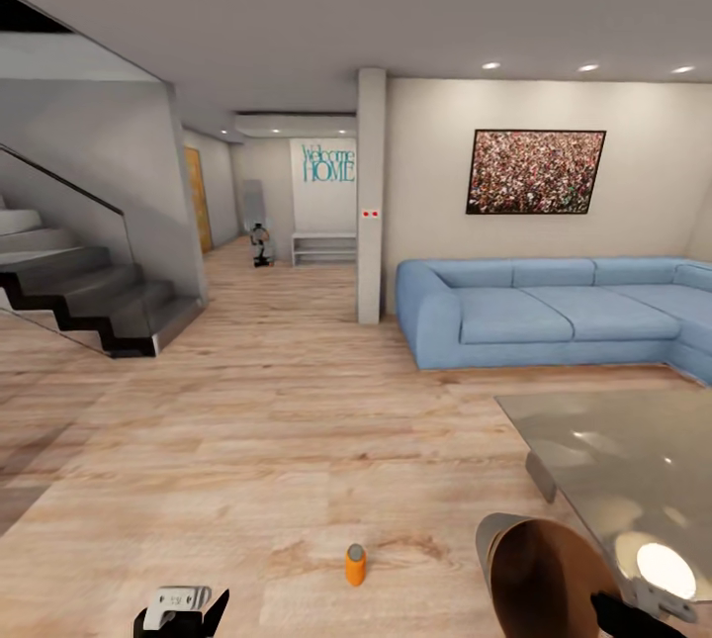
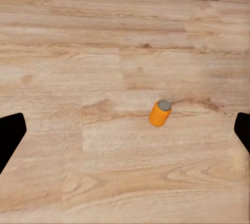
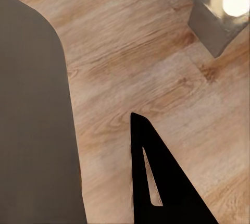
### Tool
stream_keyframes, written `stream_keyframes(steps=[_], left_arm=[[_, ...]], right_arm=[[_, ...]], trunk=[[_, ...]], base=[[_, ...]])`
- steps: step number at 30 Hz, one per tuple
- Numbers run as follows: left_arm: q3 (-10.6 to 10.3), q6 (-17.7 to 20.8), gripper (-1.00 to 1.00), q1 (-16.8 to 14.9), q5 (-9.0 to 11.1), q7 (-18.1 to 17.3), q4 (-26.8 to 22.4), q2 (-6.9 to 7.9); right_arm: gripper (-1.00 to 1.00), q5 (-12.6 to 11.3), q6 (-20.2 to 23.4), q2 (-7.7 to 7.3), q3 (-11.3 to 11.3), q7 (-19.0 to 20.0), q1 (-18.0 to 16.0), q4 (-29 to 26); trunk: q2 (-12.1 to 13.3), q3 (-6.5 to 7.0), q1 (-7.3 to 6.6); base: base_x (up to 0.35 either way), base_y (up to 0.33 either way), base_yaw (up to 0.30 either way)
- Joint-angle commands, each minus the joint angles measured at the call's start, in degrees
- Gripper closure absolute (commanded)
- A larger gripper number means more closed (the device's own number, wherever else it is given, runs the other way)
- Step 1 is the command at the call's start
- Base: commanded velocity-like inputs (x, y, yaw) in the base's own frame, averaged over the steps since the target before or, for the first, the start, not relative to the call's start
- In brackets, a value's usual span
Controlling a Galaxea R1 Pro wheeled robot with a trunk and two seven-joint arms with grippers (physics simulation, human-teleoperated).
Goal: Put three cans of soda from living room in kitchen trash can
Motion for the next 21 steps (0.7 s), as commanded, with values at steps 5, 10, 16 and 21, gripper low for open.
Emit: stream_keyframes(steps=[5,10,16,21], left_arm=[[0.08,-0.39,-1.0,0.0,0.13,0.0,0.0,-0.04],[0.12,-0.76,-1.0,0.0,0.15,0.0,0.0,-0.06],[0.1,-0.79,-1.0,0.0,0.12,-0.03,0.04,-0.02],[0.04,-0.78,-1.0,0.0,0.08,-0.08,0.08,0.08]], right_arm=[[1.0,-0.33,0.02,0.39,-0.04,0.01,-0.03,-0.08],[1.0,-0.25,0.02,0.58,-0.05,-0.06,-0.03,-0.08],[1.0,-0.22,0.03,0.63,0.04,-0.07,-0.05,-0.08],[1.0,-0.21,0.09,0.66,1.38,-0.24,-0.08,-0.14]], trunk=[[0.0,-0.13,0.0],[0.0,-0.33,0.0],[0.0,-0.6,0.0],[0.0,-0.9,0.0]], base=[[0.204,-0.177,0.0],[0.054,-0.048,0.0],[0.054,-0.037,0.0],[0.199,-0.149,0.0]])
